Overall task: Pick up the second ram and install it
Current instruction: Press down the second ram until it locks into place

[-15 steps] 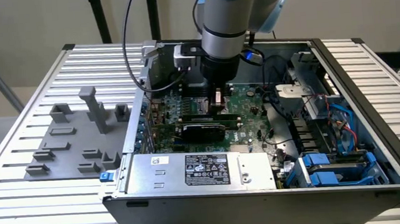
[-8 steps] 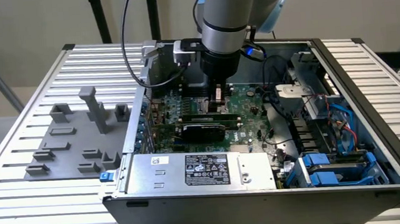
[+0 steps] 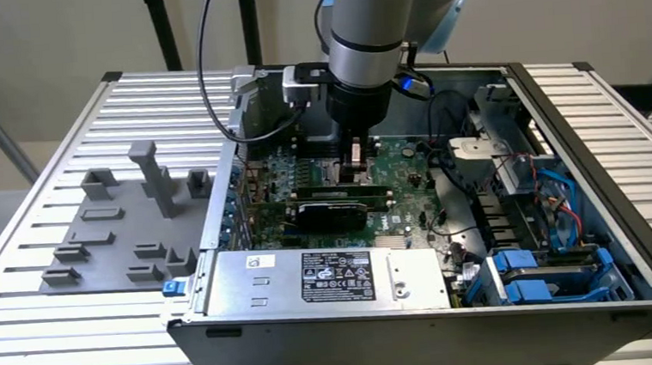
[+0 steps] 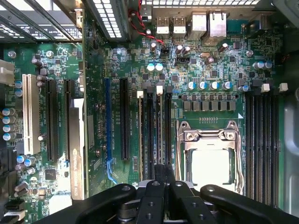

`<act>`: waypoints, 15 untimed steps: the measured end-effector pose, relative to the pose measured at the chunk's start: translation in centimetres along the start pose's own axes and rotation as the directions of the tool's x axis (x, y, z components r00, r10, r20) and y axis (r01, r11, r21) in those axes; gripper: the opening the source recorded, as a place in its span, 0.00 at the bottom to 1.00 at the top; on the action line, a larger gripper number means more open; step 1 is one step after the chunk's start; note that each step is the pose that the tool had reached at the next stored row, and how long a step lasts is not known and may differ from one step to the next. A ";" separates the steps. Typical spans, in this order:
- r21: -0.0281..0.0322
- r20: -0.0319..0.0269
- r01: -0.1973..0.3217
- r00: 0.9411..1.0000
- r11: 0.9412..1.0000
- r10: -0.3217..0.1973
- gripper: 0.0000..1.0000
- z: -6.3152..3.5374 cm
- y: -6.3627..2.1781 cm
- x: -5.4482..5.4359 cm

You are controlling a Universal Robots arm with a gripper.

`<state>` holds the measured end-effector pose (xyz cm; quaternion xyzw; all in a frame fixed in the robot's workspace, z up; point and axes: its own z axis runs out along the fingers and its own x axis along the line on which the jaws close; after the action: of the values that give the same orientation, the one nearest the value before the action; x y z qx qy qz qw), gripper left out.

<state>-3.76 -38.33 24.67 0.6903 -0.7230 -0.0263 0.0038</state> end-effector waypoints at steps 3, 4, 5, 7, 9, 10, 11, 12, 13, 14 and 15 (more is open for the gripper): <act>0.000 0.000 0.000 1.000 1.000 0.000 0.11 0.00 0.00 0.0; 0.000 0.000 0.000 1.000 1.000 0.000 0.11 0.00 0.00 0.0; 0.000 0.000 0.000 1.000 1.000 0.000 0.11 0.00 0.00 0.0; 0.000 0.000 0.000 1.000 1.000 0.000 0.11 0.00 0.00 0.0; 0.000 0.000 0.000 1.000 1.000 0.000 0.11 0.01 0.00 0.0; 0.001 0.000 0.000 1.000 1.000 0.000 0.11 0.11 0.00 0.0; 0.002 0.000 0.000 1.000 1.000 0.000 0.11 0.27 -0.01 0.0; 0.004 0.000 0.000 1.000 1.000 0.000 0.11 0.44 -0.01 0.0; 0.005 0.000 0.000 1.000 1.000 0.000 0.11 0.61 -0.02 0.0; 0.007 0.000 0.000 1.000 1.000 0.000 0.11 0.79 -0.03 0.0; 0.008 0.000 0.000 1.000 1.000 0.000 0.11 0.98 -0.04 0.0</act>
<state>-3.76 -38.27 23.69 0.6904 -0.7230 -0.0235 0.0010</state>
